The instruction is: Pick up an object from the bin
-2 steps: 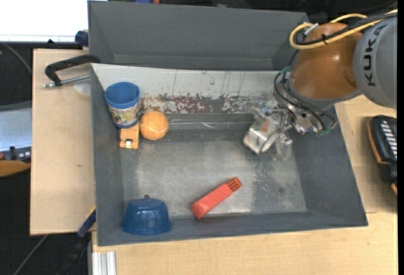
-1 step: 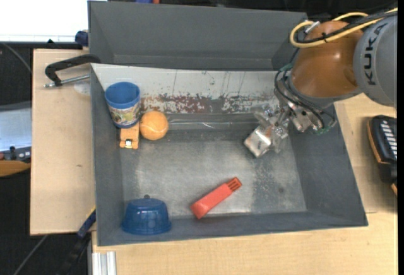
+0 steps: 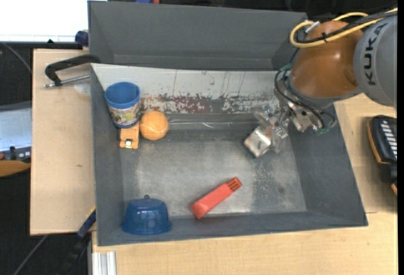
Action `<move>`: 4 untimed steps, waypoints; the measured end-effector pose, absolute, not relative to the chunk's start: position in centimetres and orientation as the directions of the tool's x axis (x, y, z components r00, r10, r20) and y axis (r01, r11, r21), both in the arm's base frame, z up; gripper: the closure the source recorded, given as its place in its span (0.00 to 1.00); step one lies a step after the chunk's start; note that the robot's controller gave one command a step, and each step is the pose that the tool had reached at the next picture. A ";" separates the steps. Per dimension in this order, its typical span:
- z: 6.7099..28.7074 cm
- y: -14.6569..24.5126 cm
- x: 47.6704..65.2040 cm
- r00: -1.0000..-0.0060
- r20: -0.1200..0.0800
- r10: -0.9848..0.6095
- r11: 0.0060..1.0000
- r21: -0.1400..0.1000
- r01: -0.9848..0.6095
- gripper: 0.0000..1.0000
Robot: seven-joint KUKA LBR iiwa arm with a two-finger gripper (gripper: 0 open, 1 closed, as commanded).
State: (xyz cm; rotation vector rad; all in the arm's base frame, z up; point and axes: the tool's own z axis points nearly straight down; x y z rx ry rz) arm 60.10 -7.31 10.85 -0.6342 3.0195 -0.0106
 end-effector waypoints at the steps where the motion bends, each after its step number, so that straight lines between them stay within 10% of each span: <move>1: 10.8 -7.3 60.1 -0.914 -0.054 -0.402 0.916 -0.018 -0.402 1.00; 4: 10.8 -7.3 60.1 -0.914 -0.053 -0.402 0.916 -0.018 -0.402 1.00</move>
Offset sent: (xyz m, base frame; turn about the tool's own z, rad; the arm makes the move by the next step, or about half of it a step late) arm -0.0001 0.0000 0.0086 0.0000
